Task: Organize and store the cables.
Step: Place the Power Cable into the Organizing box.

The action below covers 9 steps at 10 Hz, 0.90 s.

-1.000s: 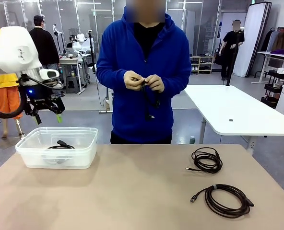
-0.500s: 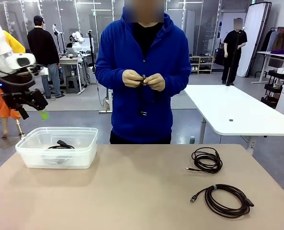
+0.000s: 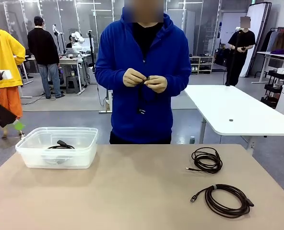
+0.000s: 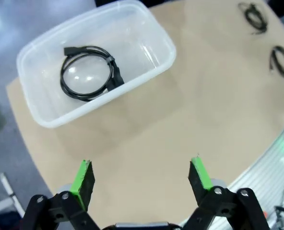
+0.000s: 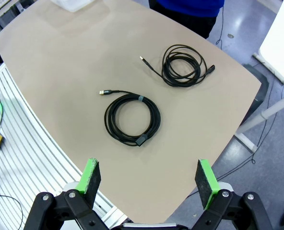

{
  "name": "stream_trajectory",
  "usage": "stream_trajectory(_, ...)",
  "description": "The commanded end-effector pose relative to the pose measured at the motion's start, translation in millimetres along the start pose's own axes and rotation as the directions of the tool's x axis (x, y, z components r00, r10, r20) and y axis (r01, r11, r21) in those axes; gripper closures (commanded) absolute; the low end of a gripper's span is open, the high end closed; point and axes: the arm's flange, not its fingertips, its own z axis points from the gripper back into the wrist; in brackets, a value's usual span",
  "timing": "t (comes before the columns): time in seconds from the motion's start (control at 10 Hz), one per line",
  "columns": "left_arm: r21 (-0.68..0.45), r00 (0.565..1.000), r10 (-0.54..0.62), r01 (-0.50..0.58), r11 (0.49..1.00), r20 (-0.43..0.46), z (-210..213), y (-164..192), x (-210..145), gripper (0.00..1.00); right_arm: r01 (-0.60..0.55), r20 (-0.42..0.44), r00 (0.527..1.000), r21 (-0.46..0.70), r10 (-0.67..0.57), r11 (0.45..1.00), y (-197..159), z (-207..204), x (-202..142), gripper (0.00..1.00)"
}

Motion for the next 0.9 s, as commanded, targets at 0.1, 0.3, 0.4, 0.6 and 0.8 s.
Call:
stream_trajectory(0.1,-0.003,0.991,-0.133,0.133,0.991,0.008,-0.4,4.4,-18.0,0.01,-0.015,0.004,1.000,0.008,0.015,1.000,0.7,0.1,-2.1,0.00)
stream_trajectory(0.3,-0.010,0.992,-0.124,0.124,0.992,-0.020,-3.1,9.1,-15.2,0.01,-0.015,0.004,1.000,0.008,0.015,1.000,0.7,0.1,-2.1,0.00)
stream_trajectory(0.4,-0.022,0.989,-0.144,0.144,0.989,-0.017,0.0,15.8,-14.4,0.01,-0.015,0.004,1.000,0.008,0.015,1.000,0.7,0.1,-2.1,0.00)
stream_trajectory(0.6,-0.100,0.974,-0.223,0.218,0.971,-0.037,13.1,40.5,-27.1,0.01,-0.015,0.004,1.000,0.008,0.015,1.000,0.7,0.1,-2.1,0.00)
stream_trajectory(0.8,-0.179,0.971,-0.238,0.237,0.955,0.014,26.6,67.5,-39.0,0.01,-0.015,0.004,1.000,0.008,0.015,1.000,0.7,0.1,-2.1,0.00)
